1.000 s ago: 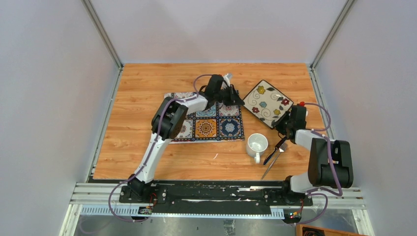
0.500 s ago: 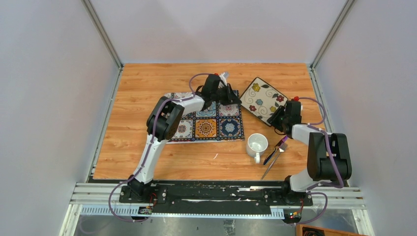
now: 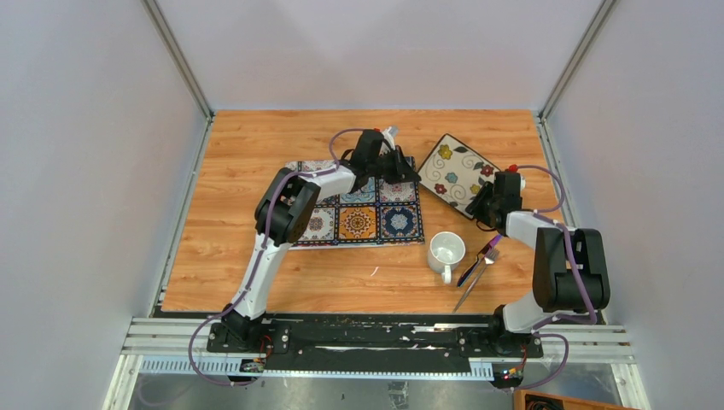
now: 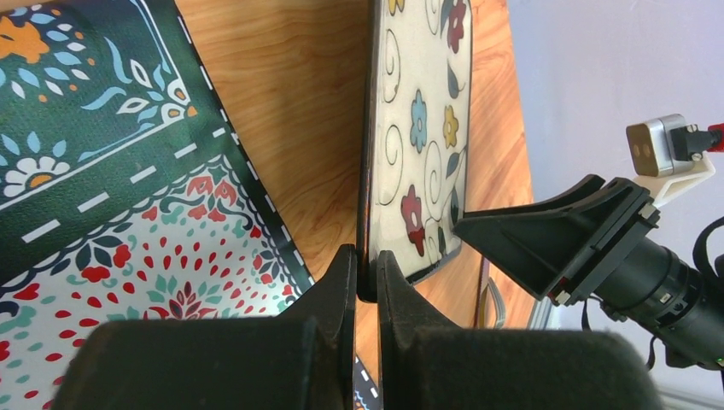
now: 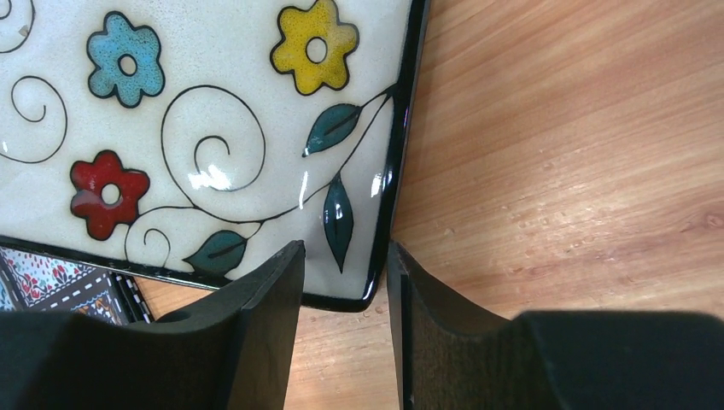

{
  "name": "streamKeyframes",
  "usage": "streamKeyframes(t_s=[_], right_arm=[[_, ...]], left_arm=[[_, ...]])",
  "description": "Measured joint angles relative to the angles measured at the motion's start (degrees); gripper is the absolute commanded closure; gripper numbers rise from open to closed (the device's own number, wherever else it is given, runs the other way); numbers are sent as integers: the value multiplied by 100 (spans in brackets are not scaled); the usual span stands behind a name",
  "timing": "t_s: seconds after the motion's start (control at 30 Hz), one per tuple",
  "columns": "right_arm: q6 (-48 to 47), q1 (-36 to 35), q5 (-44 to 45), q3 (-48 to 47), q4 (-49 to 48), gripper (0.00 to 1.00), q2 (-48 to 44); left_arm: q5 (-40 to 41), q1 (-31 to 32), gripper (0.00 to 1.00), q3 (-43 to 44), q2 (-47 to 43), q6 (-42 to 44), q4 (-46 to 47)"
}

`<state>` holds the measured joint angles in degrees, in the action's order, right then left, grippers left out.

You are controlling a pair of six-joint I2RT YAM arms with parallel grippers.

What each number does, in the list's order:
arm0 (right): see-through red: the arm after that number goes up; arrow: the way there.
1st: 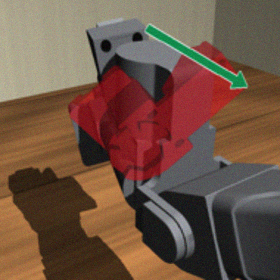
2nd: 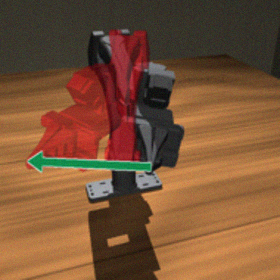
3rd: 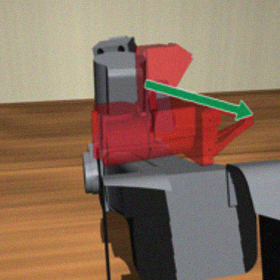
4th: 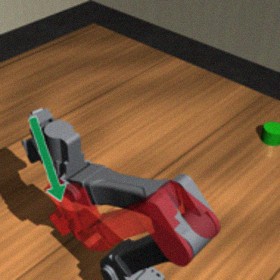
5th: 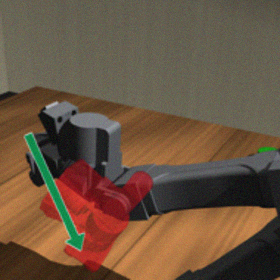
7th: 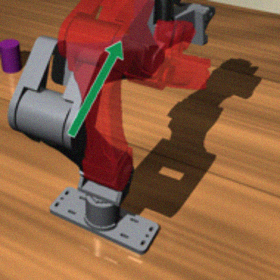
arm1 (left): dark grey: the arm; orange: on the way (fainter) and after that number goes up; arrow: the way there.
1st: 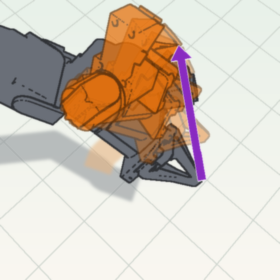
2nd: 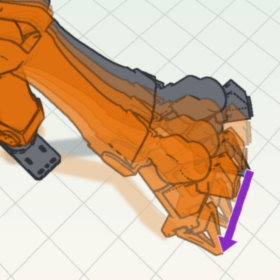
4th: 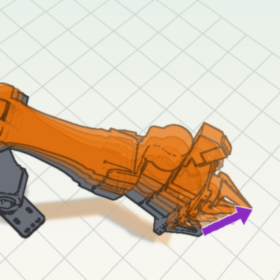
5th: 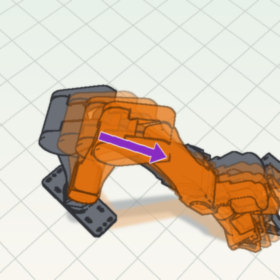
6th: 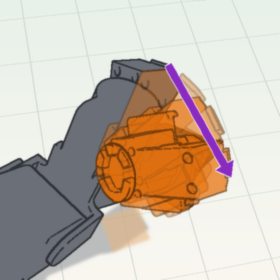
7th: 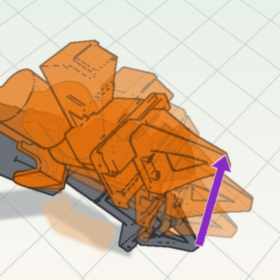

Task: Set the dinner table for one person
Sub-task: Place the plate on the napkin.

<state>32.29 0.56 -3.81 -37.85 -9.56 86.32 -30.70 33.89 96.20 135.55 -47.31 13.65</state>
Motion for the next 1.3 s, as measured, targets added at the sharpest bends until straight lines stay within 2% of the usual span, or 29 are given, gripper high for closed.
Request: streamKeyframes(t_s=[0.13, 0.33, 0.4, 0.6, 0.87, 1.3], right_arm=[[-22, 0, 46, -26, 63, 52, 0], [-13, 33, 151, -181, 120, 33, -125], [-17, 33, 256, -291, 111, 30, -313], [-66, 35, 704, -444, 61, 30, -833], [-66, 72, 831, -470, 59, 31, -586], [-87, 103, 793, -468, -28, 32, -492]], left_arm=[[-50, 2, 100, -35, 0, -11, 20], [-133, 4, 100, -155, -7, -111, 59], [-208, 17, 100, -155, -7, -127, 61], [-457, 142, 100, -155, -7, -129, 11], [-638, 179, 100, -391, -28, -136, 2], [-813, -175, 100, -686, -227, 122, -227]])
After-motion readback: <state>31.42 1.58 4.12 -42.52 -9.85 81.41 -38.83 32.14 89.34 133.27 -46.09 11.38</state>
